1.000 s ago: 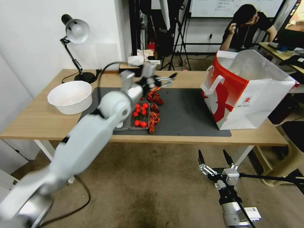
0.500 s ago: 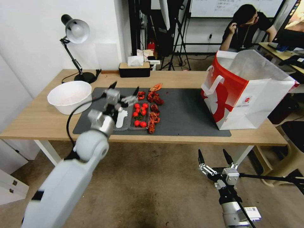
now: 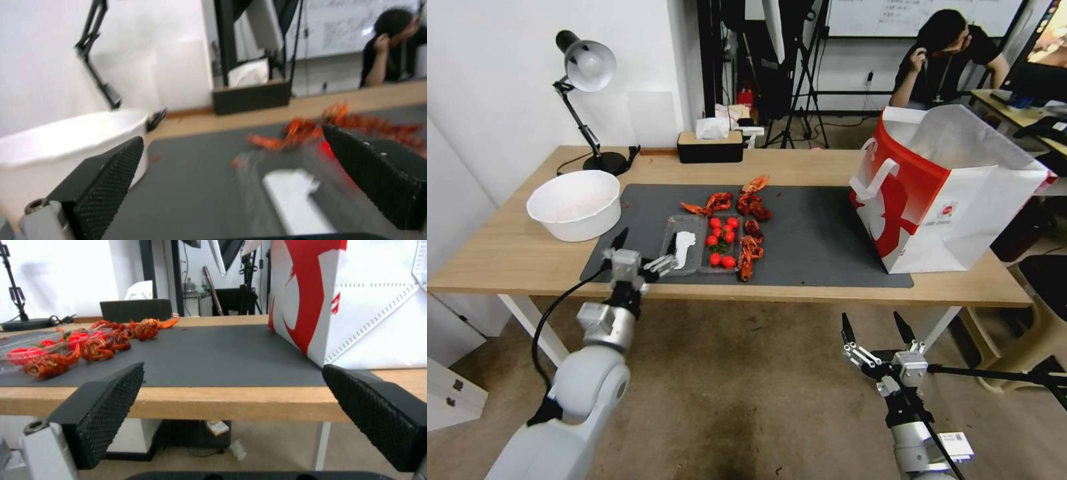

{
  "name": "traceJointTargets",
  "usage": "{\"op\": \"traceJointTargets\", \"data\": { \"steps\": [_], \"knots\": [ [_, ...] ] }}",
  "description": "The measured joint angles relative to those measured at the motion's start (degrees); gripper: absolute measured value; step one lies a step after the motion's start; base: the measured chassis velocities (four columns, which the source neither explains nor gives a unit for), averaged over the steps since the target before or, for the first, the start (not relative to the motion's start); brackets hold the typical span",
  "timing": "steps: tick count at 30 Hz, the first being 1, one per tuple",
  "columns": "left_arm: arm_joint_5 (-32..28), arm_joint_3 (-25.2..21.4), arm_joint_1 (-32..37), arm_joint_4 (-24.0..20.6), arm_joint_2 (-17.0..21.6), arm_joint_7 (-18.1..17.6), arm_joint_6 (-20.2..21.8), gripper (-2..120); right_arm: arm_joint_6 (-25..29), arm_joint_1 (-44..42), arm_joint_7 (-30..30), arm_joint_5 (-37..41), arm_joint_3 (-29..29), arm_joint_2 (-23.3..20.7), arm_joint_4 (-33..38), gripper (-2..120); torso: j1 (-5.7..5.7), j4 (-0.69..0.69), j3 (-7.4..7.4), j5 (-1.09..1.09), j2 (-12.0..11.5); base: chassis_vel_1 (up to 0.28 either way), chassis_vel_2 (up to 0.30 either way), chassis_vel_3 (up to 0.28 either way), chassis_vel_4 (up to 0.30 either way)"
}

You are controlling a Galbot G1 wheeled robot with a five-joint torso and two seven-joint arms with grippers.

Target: Pick up the trash from the table and place it into the takeout bag.

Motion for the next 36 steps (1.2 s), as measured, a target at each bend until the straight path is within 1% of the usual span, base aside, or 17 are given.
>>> {"op": "traceJointTargets", "data": {
  "steps": [2,4,5,7,8,10,12,16,25,36],
  "knots": [
    [0.2,-0.5,0.8,-0.1,0.0,-0.1,0.0,100,0.0,0.0,0.0,0.0,0.0,-0.2,0.1,100,0.0,0.01,0.0,-0.02,0.0,0.0,0.0,0.0,0.0],
    [0.5,-2.1,3.8,-0.6,-0.2,-0.3,-0.2,100,-0.2,0.1,0.0,0.3,0.2,-0.7,0.2,100,0.0,0.01,0.0,0.0,0.0,0.0,0.0,0.0,0.0],
    [0.5,-2.1,3.8,-0.6,-0.2,-0.3,-0.2,100,-0.2,0.1,0.0,0.3,0.2,-0.7,0.2,100,0.0,0.01,0.0,0.0,0.0,0.0,0.0,0.0,0.0],
    [0.6,-3.8,6.6,-1.3,-0.4,-0.3,-0.2,100,-0.3,0.1,0.0,0.6,0.3,-1.1,0.3,100,0.0,0.01,0.0,-0.01,0.0,0.0,0.0,0.0,0.0],
    [0.6,-3.8,6.6,-1.3,-0.4,-0.3,-0.2,100,-0.3,0.1,0.0,0.6,0.3,-1.1,0.3,100,0.0,0.01,0.0,-0.01,0.0,0.0,0.0,0.0,0.0],
    [0.6,-5.2,9.0,-2.0,-0.6,-0.3,-0.2,100,-0.4,0.3,0.0,0.7,0.4,-1.4,0.2,100,0.0,0.02,0.0,0.01,0.0,0.0,0.0,0.0,0.0],
    [0.6,-5.7,10.4,-2.2,-0.9,-0.3,-0.5,100,-0.4,0.5,0.0,0.8,0.4,-1.5,0.1,100,0.0,0.02,0.0,0.0,0.0,0.0,0.0,0.0,0.0],
    [0.1,-7.2,13.7,-2.7,-2.4,0.0,-2.5,100,-1.2,0.8,0.1,1.7,0.4,-1.6,0.1,100,0.0,0.01,0.0,0.01,0.0,0.0,0.0,0.0,0.0],
    [0.1,-7.4,16.0,-2.9,-3.4,0.9,-3.5,100,-1.5,1.6,0.0,2.8,0.3,-1.5,-0.3,100,0.01,0.01,0.0,0.01,0.0,0.0,0.0,0.0,0.0],
    [0.1,-7.2,16.3,-2.8,-3.8,1.4,-3.8,100,-2.0,2.1,-1.1,4.3,0.5,-1.7,-0.2,100,0.0,0.0,0.0,0.01,0.0,0.0,0.0,0.0,0.0]
  ]
}}
